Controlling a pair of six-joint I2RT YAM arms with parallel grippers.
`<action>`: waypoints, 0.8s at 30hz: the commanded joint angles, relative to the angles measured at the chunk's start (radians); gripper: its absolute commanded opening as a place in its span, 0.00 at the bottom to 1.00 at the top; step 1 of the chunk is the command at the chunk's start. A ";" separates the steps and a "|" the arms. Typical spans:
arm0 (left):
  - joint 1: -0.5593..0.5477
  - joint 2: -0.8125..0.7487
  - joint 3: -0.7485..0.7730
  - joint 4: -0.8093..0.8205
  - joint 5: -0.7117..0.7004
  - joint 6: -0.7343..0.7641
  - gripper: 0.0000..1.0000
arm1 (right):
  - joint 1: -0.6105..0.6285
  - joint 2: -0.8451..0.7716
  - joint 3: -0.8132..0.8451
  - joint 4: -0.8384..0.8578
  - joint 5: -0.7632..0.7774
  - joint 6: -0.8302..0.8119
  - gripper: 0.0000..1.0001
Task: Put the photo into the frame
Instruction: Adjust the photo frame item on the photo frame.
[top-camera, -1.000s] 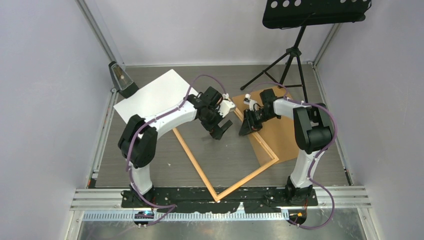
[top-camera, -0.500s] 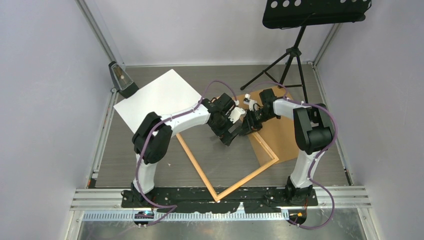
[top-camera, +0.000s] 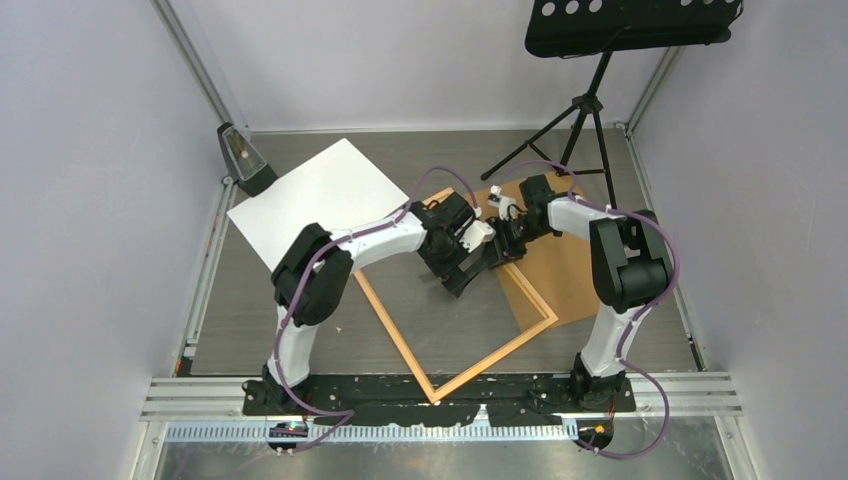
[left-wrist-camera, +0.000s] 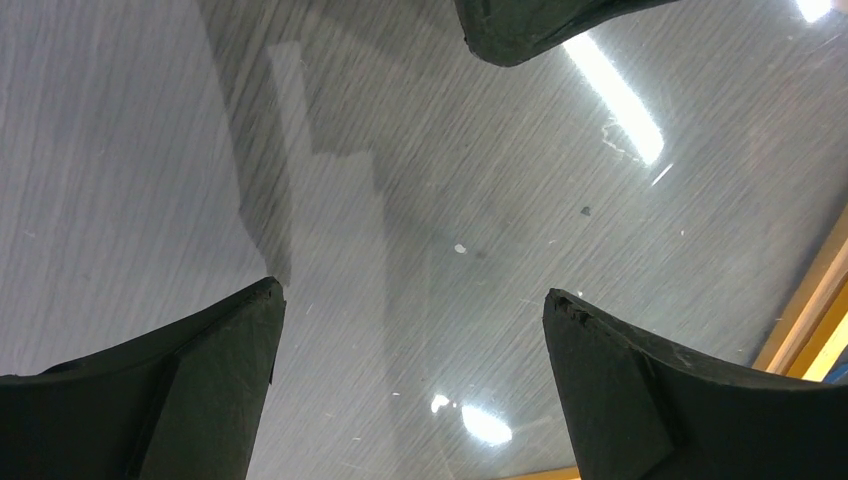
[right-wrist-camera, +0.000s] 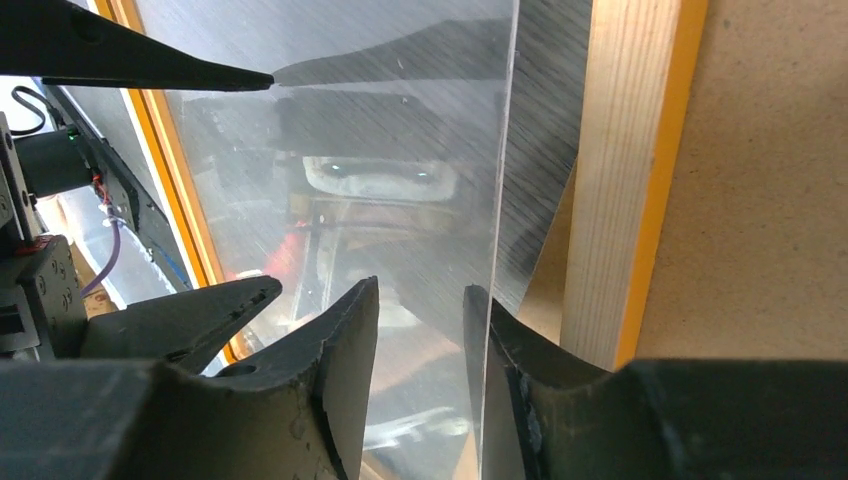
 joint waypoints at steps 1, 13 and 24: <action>-0.024 0.017 0.028 -0.005 0.003 -0.012 0.99 | 0.006 -0.069 0.009 -0.007 0.016 -0.025 0.44; -0.039 0.029 0.003 0.000 -0.002 -0.005 0.99 | 0.006 -0.130 0.012 -0.048 0.083 -0.059 0.52; -0.041 0.033 -0.012 0.008 -0.015 0.000 0.99 | 0.004 -0.230 0.043 -0.108 0.200 -0.109 0.55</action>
